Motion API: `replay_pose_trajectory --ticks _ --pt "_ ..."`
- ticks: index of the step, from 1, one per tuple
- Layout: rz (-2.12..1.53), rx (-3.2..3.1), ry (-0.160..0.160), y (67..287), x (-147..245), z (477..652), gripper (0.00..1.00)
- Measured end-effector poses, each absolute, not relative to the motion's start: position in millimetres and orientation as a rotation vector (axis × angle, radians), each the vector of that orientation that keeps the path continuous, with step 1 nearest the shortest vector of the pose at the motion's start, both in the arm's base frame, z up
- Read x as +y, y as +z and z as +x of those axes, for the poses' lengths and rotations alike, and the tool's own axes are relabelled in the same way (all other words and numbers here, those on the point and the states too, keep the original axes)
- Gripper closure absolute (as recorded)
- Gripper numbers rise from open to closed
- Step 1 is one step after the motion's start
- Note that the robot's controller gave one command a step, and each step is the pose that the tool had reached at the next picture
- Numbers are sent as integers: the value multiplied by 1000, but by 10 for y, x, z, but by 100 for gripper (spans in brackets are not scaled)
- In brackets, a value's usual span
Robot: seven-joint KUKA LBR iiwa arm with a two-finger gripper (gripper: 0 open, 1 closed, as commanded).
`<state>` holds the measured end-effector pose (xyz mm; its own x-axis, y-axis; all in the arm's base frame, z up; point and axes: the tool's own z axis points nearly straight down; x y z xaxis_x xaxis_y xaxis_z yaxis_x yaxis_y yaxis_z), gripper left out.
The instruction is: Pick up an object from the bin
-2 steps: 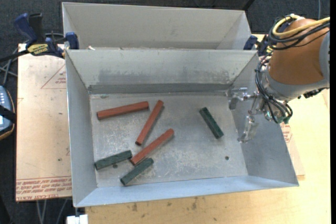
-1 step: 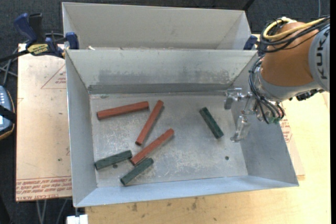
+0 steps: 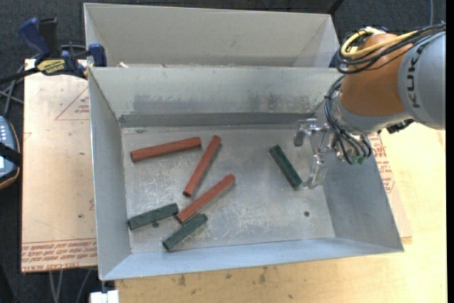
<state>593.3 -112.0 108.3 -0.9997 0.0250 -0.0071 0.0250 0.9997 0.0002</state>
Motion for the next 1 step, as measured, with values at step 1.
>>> replay_pose_trajectory --ticks 1 --pt "116 3140 2 886 -1014 5991 0"
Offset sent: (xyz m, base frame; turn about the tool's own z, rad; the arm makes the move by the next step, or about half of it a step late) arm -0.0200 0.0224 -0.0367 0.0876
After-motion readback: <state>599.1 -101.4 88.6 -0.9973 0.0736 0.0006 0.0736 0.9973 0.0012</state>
